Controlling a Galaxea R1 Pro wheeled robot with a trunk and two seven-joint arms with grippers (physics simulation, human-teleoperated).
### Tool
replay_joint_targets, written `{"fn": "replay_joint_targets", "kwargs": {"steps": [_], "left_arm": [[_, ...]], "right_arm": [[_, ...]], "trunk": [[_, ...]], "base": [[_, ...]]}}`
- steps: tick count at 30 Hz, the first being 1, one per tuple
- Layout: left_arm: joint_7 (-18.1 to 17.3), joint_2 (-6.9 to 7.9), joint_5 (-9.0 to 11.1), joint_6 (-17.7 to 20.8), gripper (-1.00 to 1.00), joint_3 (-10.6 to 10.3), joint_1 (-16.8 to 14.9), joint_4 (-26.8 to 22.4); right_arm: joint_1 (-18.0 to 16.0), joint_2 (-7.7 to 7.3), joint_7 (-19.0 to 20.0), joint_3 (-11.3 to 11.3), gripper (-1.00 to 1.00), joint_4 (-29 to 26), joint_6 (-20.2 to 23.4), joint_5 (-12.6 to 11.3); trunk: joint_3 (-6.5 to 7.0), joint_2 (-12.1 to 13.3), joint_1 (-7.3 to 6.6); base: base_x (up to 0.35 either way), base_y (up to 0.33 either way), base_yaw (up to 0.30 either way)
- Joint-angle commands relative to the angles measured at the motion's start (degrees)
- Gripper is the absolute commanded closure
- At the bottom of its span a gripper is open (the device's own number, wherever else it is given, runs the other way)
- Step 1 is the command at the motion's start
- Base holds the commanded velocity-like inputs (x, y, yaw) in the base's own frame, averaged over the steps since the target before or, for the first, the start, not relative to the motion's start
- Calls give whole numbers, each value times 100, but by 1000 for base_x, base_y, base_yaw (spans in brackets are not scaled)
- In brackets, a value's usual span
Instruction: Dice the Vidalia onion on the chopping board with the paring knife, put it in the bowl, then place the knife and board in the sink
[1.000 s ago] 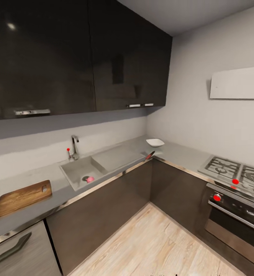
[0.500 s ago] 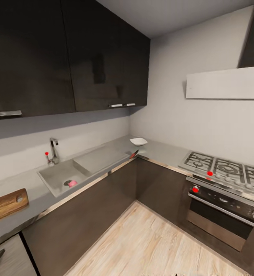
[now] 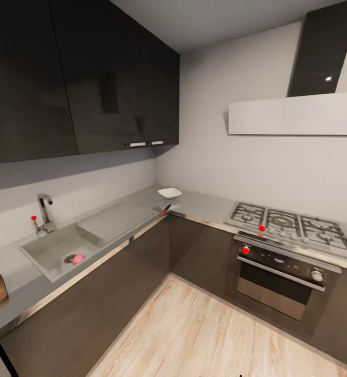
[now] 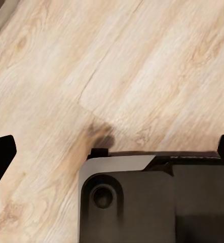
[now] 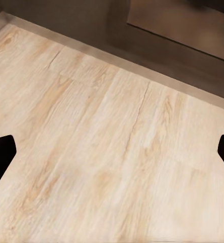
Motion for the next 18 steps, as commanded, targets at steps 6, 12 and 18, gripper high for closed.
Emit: {"fn": "replay_joint_targets", "kwargs": {"steps": [6,12,18], "left_arm": [[-3,-8,10,-3,-100,5,1,1],[49,-296,-23,41,-100,22,-29,-626],[51,-591,-68,1432,-100,7,-657,-1531]], "right_arm": [[-4,14,4,-45,-100,8,-21,42],[-4,23,4,-45,-100,8,-21,42],[-4,31,4,-45,-100,8,-27,46]], "trunk": [[-2,-3,2],[-2,-3,2],[-2,-3,2]], "base": [[0,2,-250],[0,0,-37],[0,0,-2]]}}
